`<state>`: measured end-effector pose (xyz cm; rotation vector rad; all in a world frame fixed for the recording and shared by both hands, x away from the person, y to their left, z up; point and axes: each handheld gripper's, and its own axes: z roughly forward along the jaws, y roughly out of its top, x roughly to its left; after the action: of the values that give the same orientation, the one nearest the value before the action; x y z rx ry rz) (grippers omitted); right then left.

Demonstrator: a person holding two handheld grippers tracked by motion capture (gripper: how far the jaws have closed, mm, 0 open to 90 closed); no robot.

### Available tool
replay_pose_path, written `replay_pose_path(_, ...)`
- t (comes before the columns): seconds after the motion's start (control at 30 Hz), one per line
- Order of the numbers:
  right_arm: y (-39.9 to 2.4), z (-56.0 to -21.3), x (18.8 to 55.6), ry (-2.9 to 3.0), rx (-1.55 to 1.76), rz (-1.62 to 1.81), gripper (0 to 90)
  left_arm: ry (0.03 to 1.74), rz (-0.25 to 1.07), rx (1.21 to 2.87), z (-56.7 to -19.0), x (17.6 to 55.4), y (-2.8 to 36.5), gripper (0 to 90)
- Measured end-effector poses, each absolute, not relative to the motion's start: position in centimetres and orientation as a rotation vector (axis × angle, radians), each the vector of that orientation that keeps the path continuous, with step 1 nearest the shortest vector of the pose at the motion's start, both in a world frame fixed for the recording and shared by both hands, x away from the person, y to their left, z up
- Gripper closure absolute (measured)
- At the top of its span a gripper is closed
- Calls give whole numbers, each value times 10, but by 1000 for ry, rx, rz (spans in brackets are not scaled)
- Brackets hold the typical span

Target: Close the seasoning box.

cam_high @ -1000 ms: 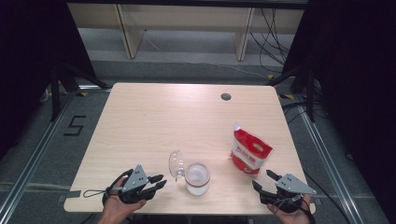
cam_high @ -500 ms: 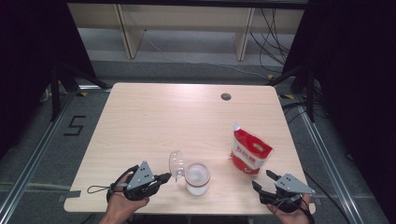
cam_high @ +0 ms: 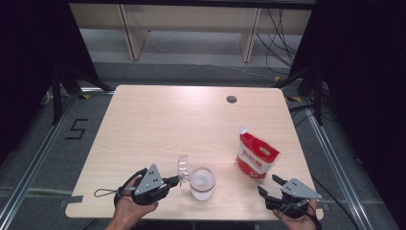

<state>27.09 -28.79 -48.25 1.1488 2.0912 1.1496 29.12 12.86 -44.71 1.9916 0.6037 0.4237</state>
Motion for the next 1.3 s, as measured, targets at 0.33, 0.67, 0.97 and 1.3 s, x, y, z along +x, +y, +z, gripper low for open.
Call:
replay_pose_path(0.33,-288,-483,271,2093,1143,1152,341,585,428,1992,-445,291,125,896)
replay_pose_path(0.67,-289,-483,274,2100,1099,1160,341,550,425,1991,-443,292,123,896)
replay_pose_path(0.97,-289,-483,274,2088,1083,1164,341,600,343,1951,-447,290,131,748)
replay_pose_path(1.3,-288,-481,271,2085,1125,1169,332,652,301,1948,-458,290,144,426)
